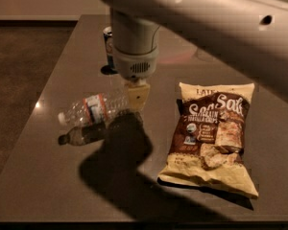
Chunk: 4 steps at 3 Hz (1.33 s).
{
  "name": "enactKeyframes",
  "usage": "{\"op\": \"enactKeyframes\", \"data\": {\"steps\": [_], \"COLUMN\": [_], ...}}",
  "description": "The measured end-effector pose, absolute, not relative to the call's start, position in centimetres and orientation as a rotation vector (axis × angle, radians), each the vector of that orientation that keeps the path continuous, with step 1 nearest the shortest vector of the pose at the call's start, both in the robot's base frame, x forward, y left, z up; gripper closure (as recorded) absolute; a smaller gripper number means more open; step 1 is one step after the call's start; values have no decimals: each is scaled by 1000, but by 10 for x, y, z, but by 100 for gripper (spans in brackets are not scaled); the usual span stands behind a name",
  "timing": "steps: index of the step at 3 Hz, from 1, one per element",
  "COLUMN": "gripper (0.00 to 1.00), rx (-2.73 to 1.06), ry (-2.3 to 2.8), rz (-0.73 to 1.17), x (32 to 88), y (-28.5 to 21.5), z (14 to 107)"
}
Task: Move water bottle near redbull can
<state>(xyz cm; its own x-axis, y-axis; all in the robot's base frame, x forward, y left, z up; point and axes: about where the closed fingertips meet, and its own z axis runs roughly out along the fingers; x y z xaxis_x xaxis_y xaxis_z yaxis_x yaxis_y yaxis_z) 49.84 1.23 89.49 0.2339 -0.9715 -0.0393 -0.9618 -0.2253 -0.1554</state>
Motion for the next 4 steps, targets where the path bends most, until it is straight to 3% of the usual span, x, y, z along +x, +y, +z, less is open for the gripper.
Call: {"op": "enactKeyframes", "data": {"steps": [2, 4], "gripper": [100, 100], "rx": [-2095, -2017], "ry": [2005, 2036], "rz": [-112, -137], "x": [576, 626], "y": [-18, -13], "z": [926, 919]}}
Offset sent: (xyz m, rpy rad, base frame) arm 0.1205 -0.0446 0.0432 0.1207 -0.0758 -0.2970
